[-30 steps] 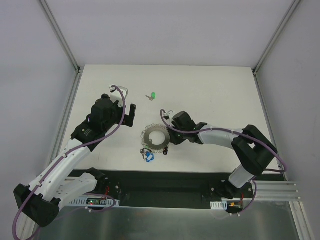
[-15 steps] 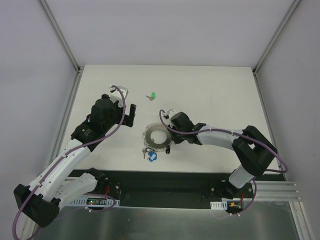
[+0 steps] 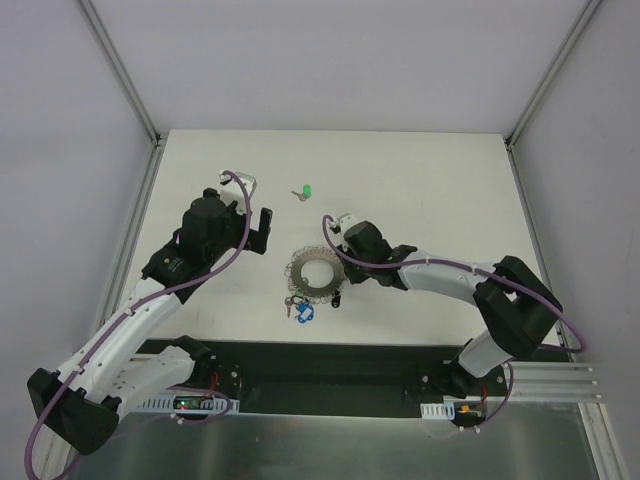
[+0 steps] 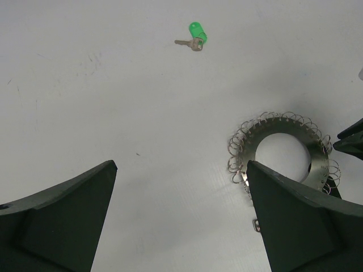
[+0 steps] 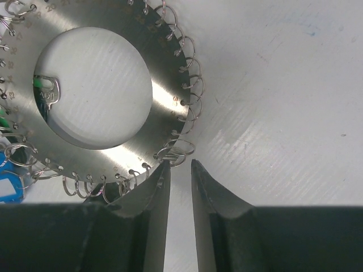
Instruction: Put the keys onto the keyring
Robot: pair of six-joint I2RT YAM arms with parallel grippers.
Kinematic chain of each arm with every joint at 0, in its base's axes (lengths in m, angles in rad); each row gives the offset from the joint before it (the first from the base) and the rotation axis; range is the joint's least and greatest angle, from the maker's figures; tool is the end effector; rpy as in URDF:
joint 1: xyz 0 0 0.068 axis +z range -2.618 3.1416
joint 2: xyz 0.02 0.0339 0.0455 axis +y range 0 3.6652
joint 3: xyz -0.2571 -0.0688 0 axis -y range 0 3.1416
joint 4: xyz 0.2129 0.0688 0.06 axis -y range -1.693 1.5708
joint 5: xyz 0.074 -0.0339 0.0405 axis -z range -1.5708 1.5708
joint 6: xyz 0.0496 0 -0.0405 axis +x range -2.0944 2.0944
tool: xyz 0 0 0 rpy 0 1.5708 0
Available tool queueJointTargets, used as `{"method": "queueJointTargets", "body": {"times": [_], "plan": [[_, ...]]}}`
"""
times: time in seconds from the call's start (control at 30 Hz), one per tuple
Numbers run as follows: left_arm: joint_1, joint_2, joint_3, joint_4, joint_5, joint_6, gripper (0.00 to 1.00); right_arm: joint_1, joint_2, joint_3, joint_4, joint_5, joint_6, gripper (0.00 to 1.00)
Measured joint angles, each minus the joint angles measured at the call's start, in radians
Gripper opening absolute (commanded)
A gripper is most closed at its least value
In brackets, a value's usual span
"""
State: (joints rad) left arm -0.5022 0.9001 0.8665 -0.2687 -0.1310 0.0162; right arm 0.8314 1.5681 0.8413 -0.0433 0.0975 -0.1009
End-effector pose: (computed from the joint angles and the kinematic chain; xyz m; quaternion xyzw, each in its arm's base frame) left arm 0.1719 -0.0870 0.3311 0.1685 0.7869 -0.0911 0.5866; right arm 0.2103 0.2235 0.1881 -0.3965 0.8302 0.0971 0.3796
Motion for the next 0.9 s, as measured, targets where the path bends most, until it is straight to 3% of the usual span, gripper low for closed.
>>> {"method": "queueJointTargets", "body": {"times": [0.9], "plan": [[0.0, 0.0, 0.0, 0.0, 0.015, 0.0, 0.99, -0.007, 0.09, 0.021, 0.023, -0.041, -0.044, 0.25]]}}
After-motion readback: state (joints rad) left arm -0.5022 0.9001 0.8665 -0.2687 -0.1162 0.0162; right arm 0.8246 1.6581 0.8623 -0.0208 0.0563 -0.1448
